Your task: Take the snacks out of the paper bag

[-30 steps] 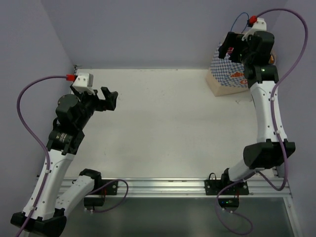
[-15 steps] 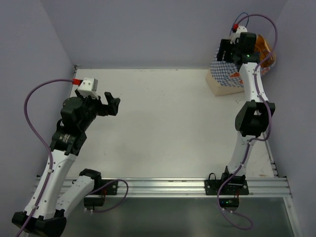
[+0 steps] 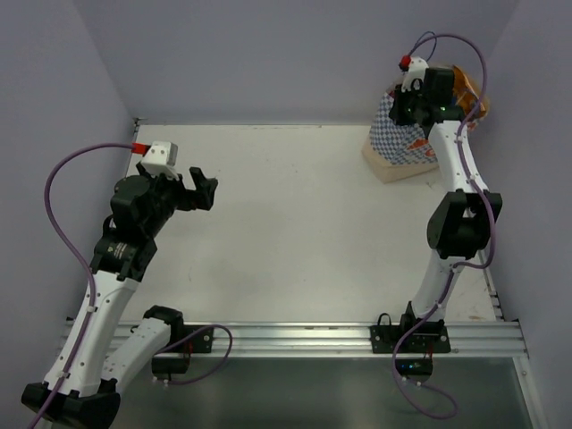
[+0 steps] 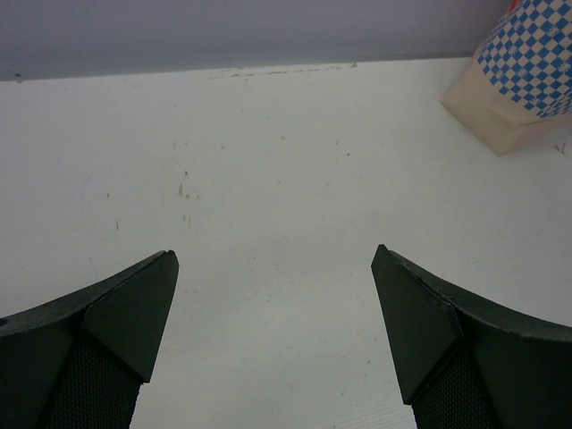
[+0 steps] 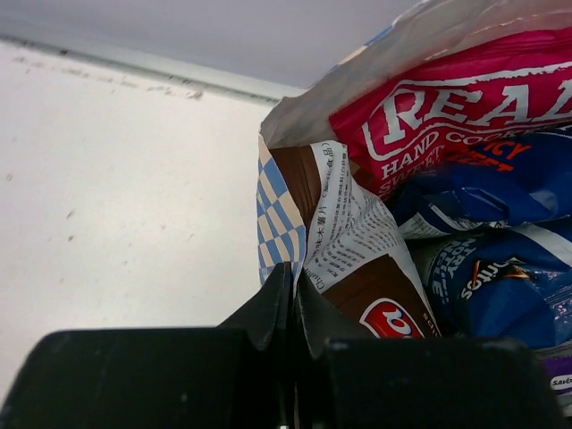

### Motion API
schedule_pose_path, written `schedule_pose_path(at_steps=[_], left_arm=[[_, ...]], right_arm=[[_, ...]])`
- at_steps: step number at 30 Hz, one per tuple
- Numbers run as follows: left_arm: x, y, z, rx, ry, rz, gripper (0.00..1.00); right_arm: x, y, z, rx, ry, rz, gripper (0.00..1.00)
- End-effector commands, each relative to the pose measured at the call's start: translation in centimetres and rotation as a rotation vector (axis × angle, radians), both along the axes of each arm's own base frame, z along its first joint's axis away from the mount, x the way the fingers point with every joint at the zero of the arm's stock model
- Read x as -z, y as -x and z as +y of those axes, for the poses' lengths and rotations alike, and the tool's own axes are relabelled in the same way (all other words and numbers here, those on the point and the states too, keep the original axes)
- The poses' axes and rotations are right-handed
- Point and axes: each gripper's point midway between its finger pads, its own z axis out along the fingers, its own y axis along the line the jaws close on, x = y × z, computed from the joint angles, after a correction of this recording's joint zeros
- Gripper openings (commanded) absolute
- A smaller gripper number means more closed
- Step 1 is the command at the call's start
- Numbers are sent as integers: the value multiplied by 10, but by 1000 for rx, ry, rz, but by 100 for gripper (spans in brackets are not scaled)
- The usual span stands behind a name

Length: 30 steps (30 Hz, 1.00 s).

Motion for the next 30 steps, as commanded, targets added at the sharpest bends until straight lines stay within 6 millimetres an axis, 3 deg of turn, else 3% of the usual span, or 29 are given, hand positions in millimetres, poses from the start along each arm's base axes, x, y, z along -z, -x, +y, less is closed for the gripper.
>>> schedule_pose_path(at_steps=[1, 3, 5, 6, 7, 8, 9, 10, 11, 12, 13, 14, 15, 16, 17, 20, 21, 22, 23, 25, 27, 28, 30], left_arm=[[-7, -1, -3, 19, -7, -16, 100], [-8, -2, -4, 21, -9, -20, 100], [-10, -4, -4, 22, -15, -25, 100], [-8, -4, -4, 23, -21, -22, 100], [-8, -6, -4, 22, -24, -21, 100], [-10, -6, -4, 24, -26, -25, 100], [-9, -7, -4, 26, -26, -22, 100], [-11, -8, -5, 30, -23, -25, 100], [-13, -8, -7, 33, -16, -27, 100], [-15, -8, -7, 37, -13, -29, 100], [-19, -8, -9, 43, -7, -36, 100], [-20, -8, -10, 47, -3, -36, 100], [-22, -8, -10, 48, -2, -39, 100], [-25, -8, -10, 49, 2, -42, 100], [-26, -7, -11, 51, 11, -42, 100], [-27, -8, -14, 61, 30, -36, 100], [-27, -7, -15, 65, 32, -35, 100], [-28, -8, -16, 69, 37, -34, 100], [-29, -7, -17, 69, 43, -31, 100], [-31, -6, -18, 76, 48, -34, 100], [-32, -6, -17, 72, 49, -36, 100], [-32, -5, -17, 73, 48, -31, 100], [-33, -5, -17, 70, 46, -30, 100]], right_arm=[[-42, 62, 89, -268, 17, -34, 0], [-35, 94, 124, -362, 28, 1, 0], [-30, 117, 146, -430, 22, 22, 0], [-15, 132, 154, -457, 24, 65, 0], [-18, 151, 168, -496, 34, 69, 0], [2, 171, 179, -526, 40, 129, 0], [5, 178, 177, -529, 39, 139, 0], [-1, 198, 185, -561, 42, 132, 0], [3, 208, 187, -558, 37, 144, 0], [19, 223, 187, -565, 41, 184, 0], [20, 236, 194, -589, 42, 184, 3], [8, 247, 189, -557, 47, 146, 6], [17, 259, 186, -551, 49, 161, 10], [8, 266, 188, -550, 33, 122, 18], [-15, 278, 183, -516, -10, 63, 37], [-41, 294, 169, -431, -78, -14, 68], [-62, 303, 159, -384, -106, -75, 75], [-73, 306, 152, -343, -120, -109, 92], [-83, 307, 142, -266, -153, -128, 99], [-106, 310, 114, -125, -157, -212, 99], [-113, 307, 89, 51, -192, -234, 99], [-117, 305, 66, 180, -179, -266, 99], [-115, 304, 50, 276, -188, -270, 99]])
